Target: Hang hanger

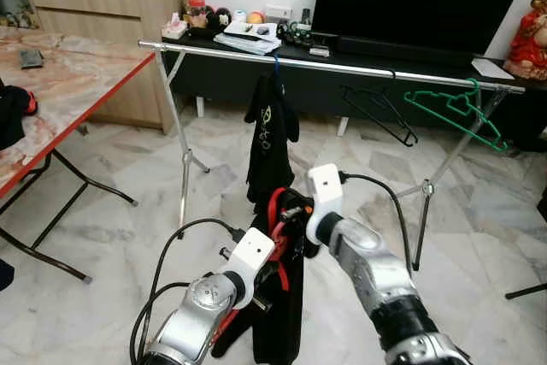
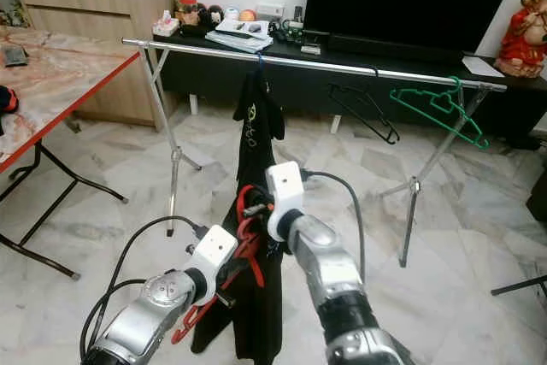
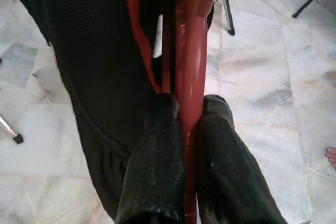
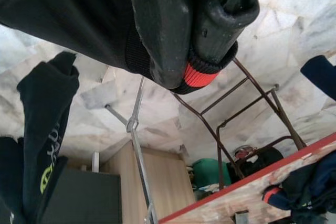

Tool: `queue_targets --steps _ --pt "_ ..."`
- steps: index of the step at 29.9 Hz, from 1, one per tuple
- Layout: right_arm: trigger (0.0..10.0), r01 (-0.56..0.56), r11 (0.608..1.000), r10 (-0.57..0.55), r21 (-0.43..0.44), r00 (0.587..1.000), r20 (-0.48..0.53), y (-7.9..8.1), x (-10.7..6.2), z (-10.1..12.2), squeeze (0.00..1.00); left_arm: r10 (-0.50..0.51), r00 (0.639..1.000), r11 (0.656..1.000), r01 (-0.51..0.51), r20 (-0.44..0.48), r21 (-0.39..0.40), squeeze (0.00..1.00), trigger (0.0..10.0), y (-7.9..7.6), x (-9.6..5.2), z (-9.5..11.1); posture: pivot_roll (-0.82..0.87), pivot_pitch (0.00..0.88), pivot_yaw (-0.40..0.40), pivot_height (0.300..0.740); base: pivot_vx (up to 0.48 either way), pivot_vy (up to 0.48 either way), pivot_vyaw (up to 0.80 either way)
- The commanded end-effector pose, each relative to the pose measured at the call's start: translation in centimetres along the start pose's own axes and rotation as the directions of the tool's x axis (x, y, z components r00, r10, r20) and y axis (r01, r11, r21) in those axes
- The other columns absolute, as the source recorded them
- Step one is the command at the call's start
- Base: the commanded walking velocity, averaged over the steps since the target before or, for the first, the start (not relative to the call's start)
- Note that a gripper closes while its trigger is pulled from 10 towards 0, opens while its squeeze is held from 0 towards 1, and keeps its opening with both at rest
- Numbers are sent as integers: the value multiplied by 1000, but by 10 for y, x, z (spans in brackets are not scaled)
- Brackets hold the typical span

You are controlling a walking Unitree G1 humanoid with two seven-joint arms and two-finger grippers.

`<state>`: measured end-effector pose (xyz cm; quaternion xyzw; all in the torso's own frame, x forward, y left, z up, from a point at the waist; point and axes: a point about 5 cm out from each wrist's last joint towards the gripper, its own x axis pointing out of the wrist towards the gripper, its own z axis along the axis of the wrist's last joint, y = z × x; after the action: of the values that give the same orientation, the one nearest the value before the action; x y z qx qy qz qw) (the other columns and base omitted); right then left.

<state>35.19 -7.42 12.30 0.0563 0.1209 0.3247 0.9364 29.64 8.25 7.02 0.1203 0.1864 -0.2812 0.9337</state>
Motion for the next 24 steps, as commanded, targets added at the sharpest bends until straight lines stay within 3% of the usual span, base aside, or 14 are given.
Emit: queue_targets --steps 1,4,10,13,16,18,19,24 --pt "10000 29 1000 -29 11 1000 -1 -8 -7 -1 0 56 998 998 -56 33 -12 0 10000 13 -1 8 107 0 -96 740 0 0 0" --pt "10000 181 981 -181 73 983 2 -26 -11 -1 0 57 998 998 -57 34 -8 0 10000 13 -1 8 108 0 -96 740 0 0 0" --pt "10000 418 885 -416 206 908 -53 -54 -22 -8 0 42 998 999 -42 37 -7 0 10000 10 0 7 111 0 -94 740 0 0 0" --pt "10000 401 886 -400 234 915 -54 -52 -20 -8 0 32 999 999 -32 36 -6 0 10000 10 0 7 109 0 -92 740 0 0 0" --pt "10000 258 940 -264 223 964 -3 -35 -13 -2 0 28 999 1000 -28 34 -7 0 10000 9 0 6 107 0 -92 740 0 0 0" --pt "10000 214 953 -220 214 976 1 -29 -11 -2 0 26 999 1000 -25 34 -7 0 10000 9 1 6 104 0 -90 740 0 0 0" --pt "10000 117 975 -120 187 993 7 -15 -8 -1 0 21 999 1000 -21 34 -7 0 10000 9 1 7 105 0 -91 740 0 0 0" --pt "10000 25 982 -19 185 999 -31 1 -7 -7 0 22 999 1000 -22 42 -10 0 10000 9 1 8 107 0 -92 740 0 0 0"
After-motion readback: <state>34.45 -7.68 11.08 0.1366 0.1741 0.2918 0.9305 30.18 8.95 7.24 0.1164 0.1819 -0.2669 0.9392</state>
